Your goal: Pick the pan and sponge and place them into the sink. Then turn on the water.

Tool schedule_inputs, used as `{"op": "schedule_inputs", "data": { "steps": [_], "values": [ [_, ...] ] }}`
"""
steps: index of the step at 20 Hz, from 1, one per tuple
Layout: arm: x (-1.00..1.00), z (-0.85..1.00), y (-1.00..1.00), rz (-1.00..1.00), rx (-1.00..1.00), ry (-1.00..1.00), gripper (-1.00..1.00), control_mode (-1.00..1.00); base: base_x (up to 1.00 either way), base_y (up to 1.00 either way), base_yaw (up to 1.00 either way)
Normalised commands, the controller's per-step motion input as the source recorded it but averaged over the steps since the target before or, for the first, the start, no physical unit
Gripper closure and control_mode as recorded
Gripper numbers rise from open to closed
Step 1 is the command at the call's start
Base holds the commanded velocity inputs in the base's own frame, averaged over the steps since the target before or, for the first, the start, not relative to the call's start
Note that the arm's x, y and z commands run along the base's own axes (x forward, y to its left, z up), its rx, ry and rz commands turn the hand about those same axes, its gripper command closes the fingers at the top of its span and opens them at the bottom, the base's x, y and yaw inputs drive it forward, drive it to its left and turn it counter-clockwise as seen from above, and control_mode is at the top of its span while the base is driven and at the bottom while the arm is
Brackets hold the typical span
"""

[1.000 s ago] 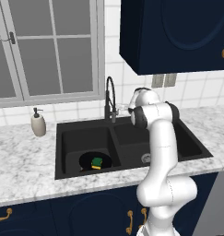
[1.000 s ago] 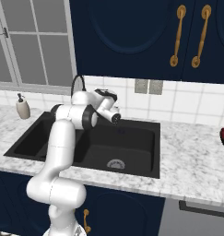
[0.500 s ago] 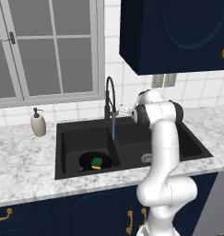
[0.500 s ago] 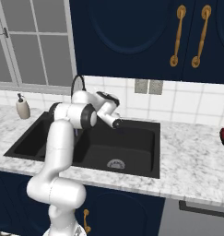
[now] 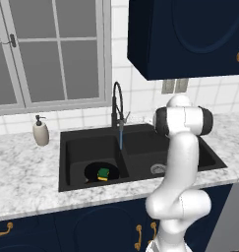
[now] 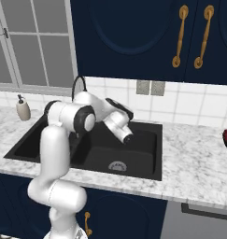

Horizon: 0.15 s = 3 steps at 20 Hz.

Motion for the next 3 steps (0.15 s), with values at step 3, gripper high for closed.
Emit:
{"op": "schedule_inputs", "data": {
  "steps": [3],
  "values": [
    [-1.0, 0.86, -0.04, 0.09, 0.15, -0.23, 1.0, -1.0, 0.0, 0.0, 0.0]
  ]
}}
